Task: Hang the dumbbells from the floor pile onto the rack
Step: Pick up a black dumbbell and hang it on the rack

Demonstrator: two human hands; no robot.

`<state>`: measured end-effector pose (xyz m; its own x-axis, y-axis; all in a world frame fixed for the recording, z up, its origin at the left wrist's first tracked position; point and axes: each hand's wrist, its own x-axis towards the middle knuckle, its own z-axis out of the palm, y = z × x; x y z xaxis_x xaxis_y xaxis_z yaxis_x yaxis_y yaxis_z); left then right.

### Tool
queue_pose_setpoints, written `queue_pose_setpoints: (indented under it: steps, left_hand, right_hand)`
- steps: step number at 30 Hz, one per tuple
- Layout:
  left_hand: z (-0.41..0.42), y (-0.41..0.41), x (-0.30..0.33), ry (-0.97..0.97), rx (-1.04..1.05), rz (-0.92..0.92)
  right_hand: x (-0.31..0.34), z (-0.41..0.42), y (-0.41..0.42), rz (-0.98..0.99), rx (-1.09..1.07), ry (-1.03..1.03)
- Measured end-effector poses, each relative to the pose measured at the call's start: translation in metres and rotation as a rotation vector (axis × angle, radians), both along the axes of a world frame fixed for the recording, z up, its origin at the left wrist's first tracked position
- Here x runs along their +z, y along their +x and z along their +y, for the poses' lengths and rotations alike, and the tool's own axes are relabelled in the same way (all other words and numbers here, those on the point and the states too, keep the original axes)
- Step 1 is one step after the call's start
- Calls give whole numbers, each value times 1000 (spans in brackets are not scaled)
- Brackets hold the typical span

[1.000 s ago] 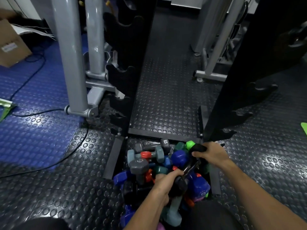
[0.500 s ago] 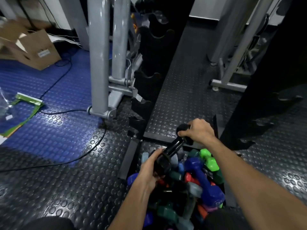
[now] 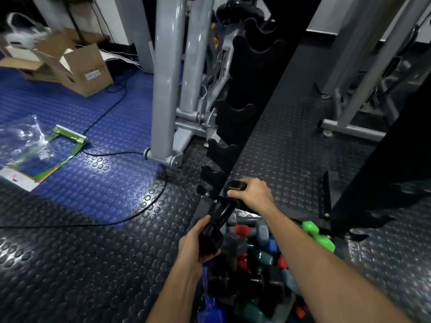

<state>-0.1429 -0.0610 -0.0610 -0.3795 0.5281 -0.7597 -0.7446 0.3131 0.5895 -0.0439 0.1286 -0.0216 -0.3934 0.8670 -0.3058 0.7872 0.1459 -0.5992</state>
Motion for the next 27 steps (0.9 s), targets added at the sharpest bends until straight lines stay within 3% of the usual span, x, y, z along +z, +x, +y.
queue_pose_setpoints:
  steps: [6,16,23,27]
  left_hand:
    - [-18,-16,-8,-70,164,67]
    - [1,-52,-40,-67,510,31]
    - [50,-87,-64,26,577,27]
    - [82,-101,-74,108,561,9]
  right_hand:
    - [-30,-15,-24,142,-42,-100]
    - [-64,-12,-63,231,-302,-222]
    - [-80,6,-77,413,-314,-228]
    - [-90,10,-76,406,-280,-94]
